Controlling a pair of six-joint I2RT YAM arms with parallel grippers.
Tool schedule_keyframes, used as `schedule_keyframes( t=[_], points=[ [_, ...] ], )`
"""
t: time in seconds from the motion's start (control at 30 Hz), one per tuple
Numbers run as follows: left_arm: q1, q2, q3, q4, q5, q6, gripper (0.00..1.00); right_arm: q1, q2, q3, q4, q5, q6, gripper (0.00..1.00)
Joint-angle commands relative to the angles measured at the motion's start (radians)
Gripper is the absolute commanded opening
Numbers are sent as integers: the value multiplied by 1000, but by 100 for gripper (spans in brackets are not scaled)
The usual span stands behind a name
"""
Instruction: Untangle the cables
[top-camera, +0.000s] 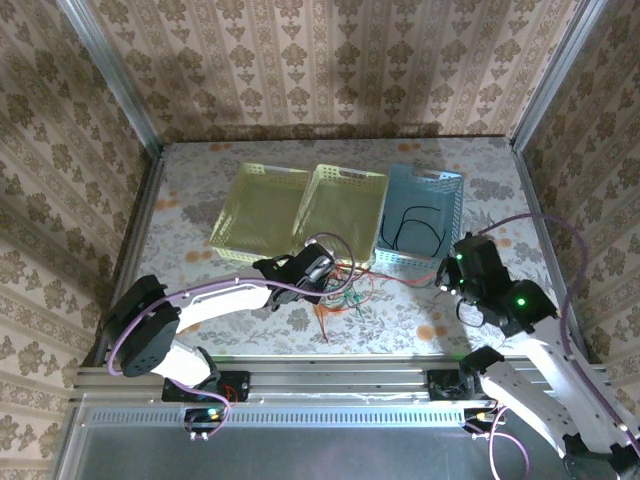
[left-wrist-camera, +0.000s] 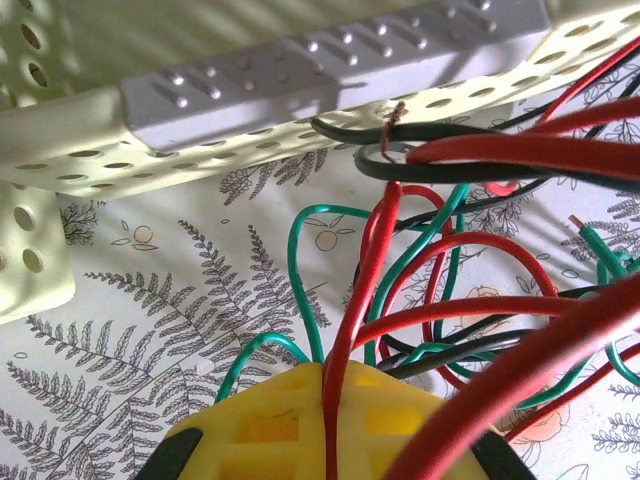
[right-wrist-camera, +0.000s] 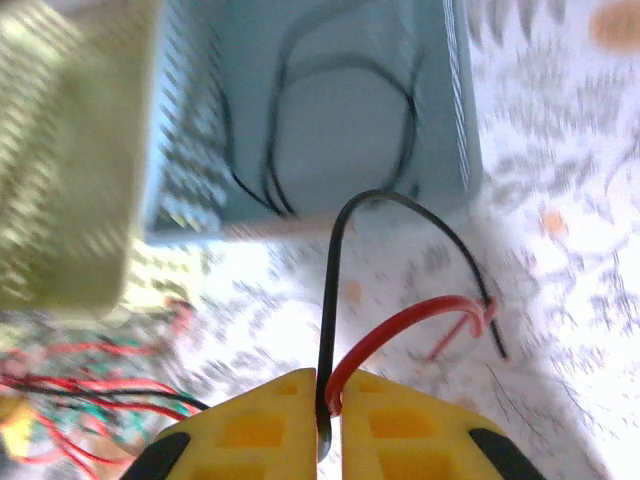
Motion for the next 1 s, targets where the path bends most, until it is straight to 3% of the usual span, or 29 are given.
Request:
schedule_keyframes(
  t=[0.0, 0.07, 0.13, 0.3, 0.37, 0.57, 0.97],
  points=[
    [-15, 3, 31, -18, -11, 45, 0, 9, 27, -61, -70, -80, 60, 35],
    [-22, 4, 38, -16, 1, 54, 0, 12, 14, -46, -10, -95, 2, 50],
    [-30, 5, 45, -14, 8, 67, 0, 14, 9, -28, 45, -129, -49, 53],
    [-37, 6, 53, -4, 32, 87, 0, 57, 55, -36, 190, -280, -180, 50],
    [-37, 4, 55, -5, 39, 91, 0, 96, 115, -42, 251, -388, -226, 48],
    [-37, -2, 52, 5, 55, 95, 0, 208, 305, -16, 388, -550, -322, 44],
    [-37, 1, 58, 6, 60, 99, 0, 188, 522, 27, 422, -397, -427, 45]
  ],
)
